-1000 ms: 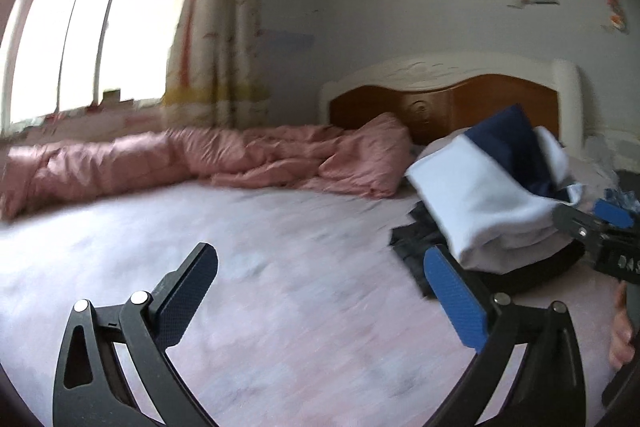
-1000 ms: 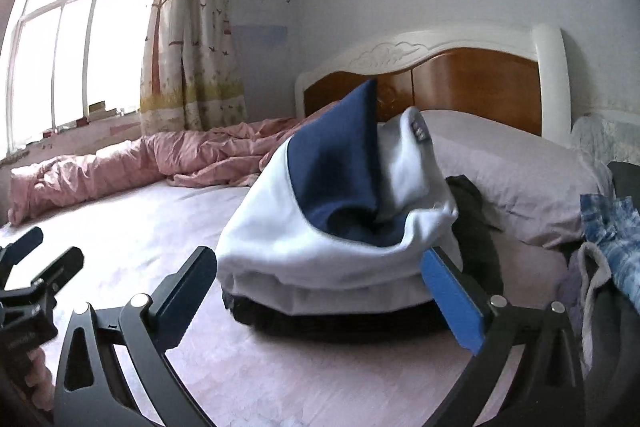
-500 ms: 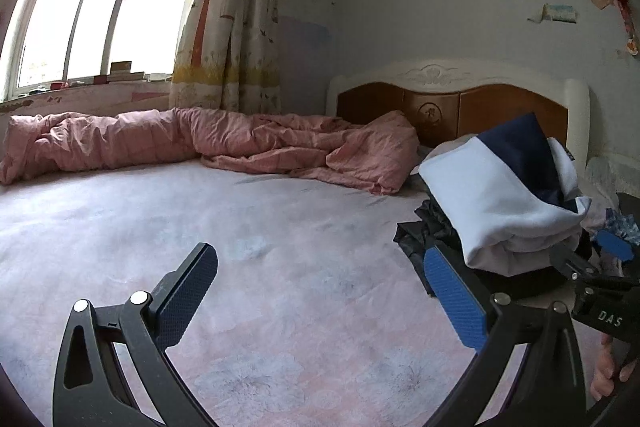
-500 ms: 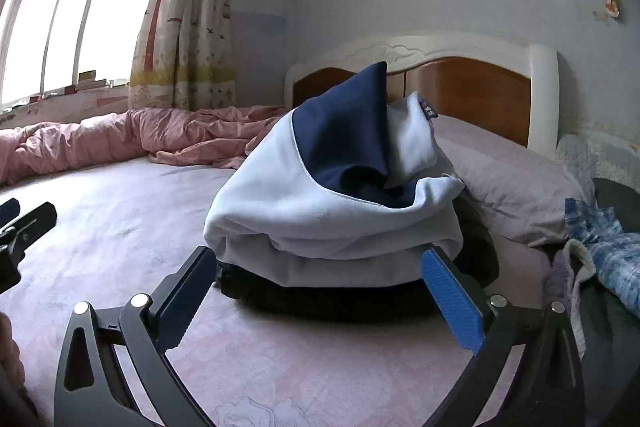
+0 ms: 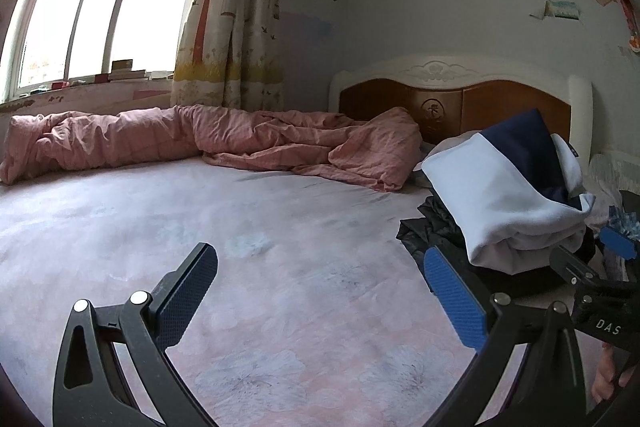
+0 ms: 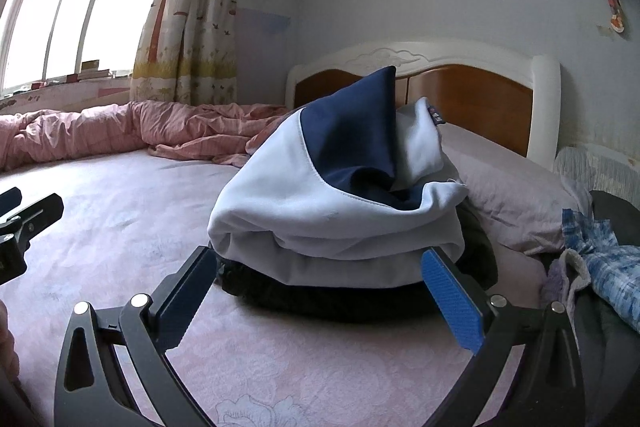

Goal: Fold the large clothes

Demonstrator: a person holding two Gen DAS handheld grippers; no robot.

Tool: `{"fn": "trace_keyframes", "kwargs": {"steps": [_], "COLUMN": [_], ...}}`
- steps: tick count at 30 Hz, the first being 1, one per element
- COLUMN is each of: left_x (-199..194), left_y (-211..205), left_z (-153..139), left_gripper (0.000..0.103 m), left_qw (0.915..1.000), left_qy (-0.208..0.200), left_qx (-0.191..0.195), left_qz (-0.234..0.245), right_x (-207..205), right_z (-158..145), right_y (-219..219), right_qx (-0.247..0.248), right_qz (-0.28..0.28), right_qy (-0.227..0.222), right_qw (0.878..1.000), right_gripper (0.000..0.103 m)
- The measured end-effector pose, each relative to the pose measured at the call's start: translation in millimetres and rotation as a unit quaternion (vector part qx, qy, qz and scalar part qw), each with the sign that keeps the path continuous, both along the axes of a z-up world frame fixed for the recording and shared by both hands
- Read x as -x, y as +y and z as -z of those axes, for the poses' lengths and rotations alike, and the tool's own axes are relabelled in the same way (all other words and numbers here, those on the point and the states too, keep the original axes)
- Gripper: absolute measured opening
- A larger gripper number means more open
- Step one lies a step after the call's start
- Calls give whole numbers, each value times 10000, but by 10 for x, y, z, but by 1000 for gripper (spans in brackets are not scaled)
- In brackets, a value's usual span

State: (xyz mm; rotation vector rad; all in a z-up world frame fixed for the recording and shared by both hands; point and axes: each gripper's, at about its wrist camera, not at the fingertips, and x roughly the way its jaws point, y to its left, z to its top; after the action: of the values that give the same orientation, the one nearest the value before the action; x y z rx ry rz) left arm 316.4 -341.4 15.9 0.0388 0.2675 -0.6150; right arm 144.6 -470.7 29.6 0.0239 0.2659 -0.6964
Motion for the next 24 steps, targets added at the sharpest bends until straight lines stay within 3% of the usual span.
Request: {"fn": "trace_keyframes", "kwargs": {"steps": [24], "left_x": [-4], "left_y": [-42], "left_z": [8], "left_gripper": [103], "left_qw": [10000], "left_qy": [41], "left_qx": [0], "left_qz": [14], "right_x": [-2], "right_z": [-3], "right_y": [4], "right_qx": [-13], "right_qz": [-1], "right_qy": [-4], "right_qw": [10000], "right_gripper": [103]}}
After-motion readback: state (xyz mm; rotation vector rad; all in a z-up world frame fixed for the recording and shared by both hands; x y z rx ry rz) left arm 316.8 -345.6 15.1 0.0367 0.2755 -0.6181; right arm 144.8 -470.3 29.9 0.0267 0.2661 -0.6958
